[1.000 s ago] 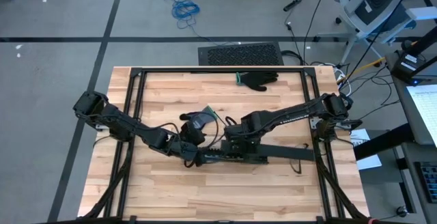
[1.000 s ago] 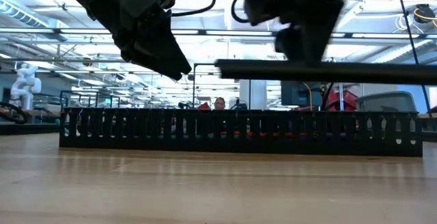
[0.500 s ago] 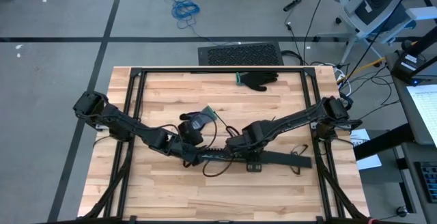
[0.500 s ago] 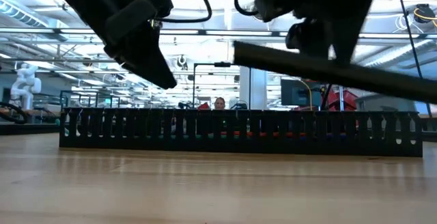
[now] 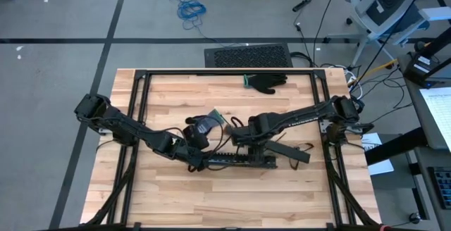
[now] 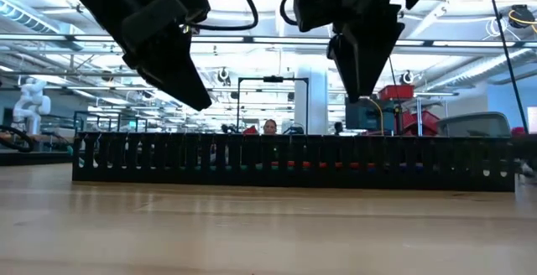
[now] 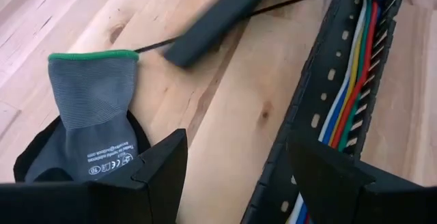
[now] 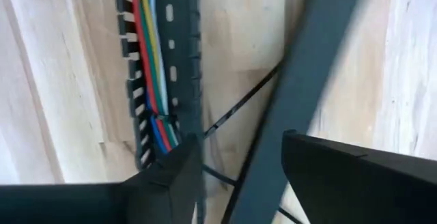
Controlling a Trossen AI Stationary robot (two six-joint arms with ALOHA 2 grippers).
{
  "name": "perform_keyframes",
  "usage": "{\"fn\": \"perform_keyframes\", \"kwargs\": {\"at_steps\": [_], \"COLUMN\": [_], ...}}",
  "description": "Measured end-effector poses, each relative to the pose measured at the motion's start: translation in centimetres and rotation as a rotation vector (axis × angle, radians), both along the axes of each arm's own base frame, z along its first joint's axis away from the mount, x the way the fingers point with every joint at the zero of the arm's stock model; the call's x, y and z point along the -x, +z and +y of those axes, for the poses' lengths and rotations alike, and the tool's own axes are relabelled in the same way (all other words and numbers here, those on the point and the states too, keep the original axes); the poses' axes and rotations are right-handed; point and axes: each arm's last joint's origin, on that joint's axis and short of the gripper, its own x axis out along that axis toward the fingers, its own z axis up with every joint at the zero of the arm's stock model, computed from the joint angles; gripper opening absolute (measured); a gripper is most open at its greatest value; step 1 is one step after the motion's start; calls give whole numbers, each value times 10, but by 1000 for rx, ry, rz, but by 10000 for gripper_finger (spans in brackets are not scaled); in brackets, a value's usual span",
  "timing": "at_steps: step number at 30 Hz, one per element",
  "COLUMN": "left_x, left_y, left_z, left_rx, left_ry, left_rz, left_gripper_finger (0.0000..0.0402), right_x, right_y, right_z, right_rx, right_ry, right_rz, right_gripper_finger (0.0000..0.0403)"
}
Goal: Ziptie cables
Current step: Close the black cable duct
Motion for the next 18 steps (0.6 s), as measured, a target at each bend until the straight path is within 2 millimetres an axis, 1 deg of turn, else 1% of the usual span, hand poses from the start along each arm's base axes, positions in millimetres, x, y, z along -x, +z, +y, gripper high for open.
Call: {"fn": "perform_keyframes", "kwargs": {"at_steps": [4,6,9,11,14,18], "left_x": [0,0,0,0,4,11], "left_y": [0,0,0,-1,-3,-8], "left_z": [0,0,1,1,1,2], "left_rx": [0,0,0,5,19,51], "left_ry": [1,1,3,-2,-11,4], "left_rz": [0,0,0,12,62,141], "left_gripper_finger": [244,244,244,244,244,244], "right_x": [-1,-1,-3,-3,0,5], "right_y": [0,0,0,-2,-14,-44], "right_z": [-6,-11,-29,-45,-66,-84], "right_rx": [17,83,168,167,117,2], "right_ry": [17,31,-2,-75,-201,-329], "right_rz": [-1,-8,-7,-5,9,-5], "right_gripper_finger": [179,179,188,197,212,234]}}
